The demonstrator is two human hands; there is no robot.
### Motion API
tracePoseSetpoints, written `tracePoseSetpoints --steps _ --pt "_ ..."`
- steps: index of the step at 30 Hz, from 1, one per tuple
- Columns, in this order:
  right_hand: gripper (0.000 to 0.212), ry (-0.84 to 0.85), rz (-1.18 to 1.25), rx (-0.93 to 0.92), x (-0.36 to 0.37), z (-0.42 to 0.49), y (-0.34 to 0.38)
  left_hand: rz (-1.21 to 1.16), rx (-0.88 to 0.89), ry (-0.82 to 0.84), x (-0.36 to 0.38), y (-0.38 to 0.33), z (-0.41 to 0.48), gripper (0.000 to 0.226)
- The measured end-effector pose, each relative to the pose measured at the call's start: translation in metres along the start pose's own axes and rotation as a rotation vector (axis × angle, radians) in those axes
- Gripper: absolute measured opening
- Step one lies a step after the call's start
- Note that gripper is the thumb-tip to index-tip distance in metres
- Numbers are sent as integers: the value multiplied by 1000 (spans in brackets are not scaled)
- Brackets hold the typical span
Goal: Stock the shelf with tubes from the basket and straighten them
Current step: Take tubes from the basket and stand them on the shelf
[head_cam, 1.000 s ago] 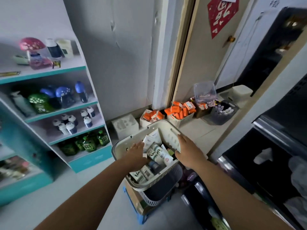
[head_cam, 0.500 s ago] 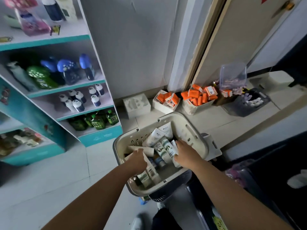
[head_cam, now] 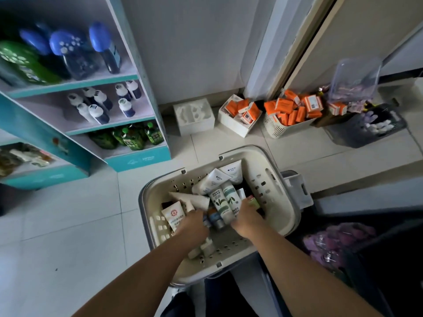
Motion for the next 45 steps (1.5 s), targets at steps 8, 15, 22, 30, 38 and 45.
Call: tracePoseSetpoints --steps 8,15,22,30,38,45 --pt "60 32 148 34 3 22 -15 -425 -154 54 30 -25 33 43" --pt "33 103 52 -60 -5 27 -14 -701 -447 -89 46 -32 44 60" --pt "39 230 90 -51 -31 13 -16 -1071 -570 131 76 -36 42 53" --pt "29 -55 -32 -171 -109 -29 -3 -1160 -394 349 53 -26 10 33" --pt "20 -357 302 -441 -157 -108 36 -1222 -15 114 -34 -35 -28 30" --pt "22 -381 785 -550 -165 -192 45 -1113 297 149 -72 -63 -97 35"
Point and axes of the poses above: each hand's wrist, its own z-axis towards the middle knuckle, its own x-axis out of the palm, y = z × x, the point moved 9 cm from there along z, towards the middle knuckle, and after that the axes turned 3 degrees about z, right-handed, at the moved point
